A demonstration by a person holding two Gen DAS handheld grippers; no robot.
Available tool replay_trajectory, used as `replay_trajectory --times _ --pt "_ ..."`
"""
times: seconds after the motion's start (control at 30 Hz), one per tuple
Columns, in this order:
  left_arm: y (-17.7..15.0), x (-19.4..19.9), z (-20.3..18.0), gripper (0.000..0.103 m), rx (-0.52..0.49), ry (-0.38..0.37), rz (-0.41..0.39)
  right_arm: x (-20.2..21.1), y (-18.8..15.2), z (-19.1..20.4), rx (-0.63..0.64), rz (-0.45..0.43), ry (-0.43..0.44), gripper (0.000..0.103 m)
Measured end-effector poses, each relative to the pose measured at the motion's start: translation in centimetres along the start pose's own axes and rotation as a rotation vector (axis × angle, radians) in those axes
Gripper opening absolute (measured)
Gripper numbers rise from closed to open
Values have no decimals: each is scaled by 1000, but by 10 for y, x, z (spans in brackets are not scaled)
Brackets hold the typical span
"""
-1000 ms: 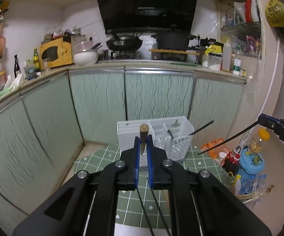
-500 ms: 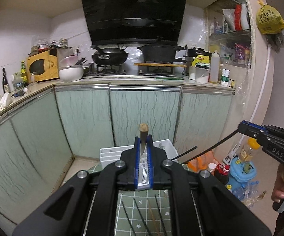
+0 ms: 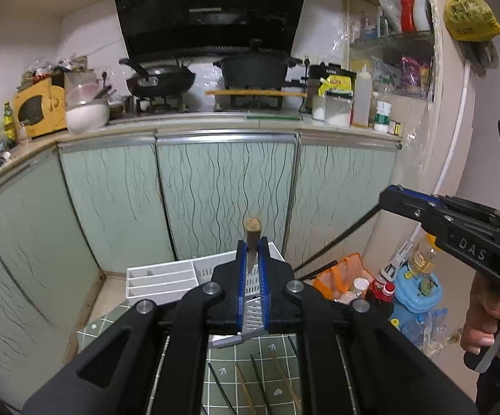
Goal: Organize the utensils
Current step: 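Lift both held chopsticks and carry them toward the utensil holder, then lower both chopsticks into the holder slots and open both tools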
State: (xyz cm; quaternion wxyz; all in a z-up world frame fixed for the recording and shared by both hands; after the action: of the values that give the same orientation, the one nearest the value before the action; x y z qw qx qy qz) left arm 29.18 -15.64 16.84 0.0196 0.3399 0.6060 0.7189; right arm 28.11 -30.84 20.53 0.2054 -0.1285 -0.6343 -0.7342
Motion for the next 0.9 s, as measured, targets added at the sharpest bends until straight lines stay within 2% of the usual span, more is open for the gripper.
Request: replay_trajectory --times 0.47,0.57,0.8,0.83,0.87,0.9 --pt "-47 -87 4 8 16 -41 120 -92 -45 -25 -61 110 33 6" --pt "-58 -101 7 8 30 -51 145 -100 -52 -26 -70 125 41 6" --pt "-58 -102 7 8 33 -50 135 -103 -58 -27 -67 138 31 8" --pt "-58 -101 7 9 33 -48 136 -101 -57 -28 -62 135 21 15" --pt "-58 -98 7 14 32 -42 132 -98 -56 -29 -61 128 13 23" --pt "-57 -97 7 22 30 -42 130 -94 -56 -30 -62 121 13 41"
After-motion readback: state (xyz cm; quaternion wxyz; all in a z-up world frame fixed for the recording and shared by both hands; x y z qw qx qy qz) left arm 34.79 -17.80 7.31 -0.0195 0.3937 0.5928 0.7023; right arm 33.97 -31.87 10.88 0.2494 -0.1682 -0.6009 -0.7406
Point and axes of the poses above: each gripper's, at about its wrist camera, not at the fingertips, and x roughly against the way its jaws point, z to its left, y to its top, the point moved 6 cm from there along -x, roughly the way its jaws point, and after that the axes turned 5 degrees about -x, right-handed, at the moved point
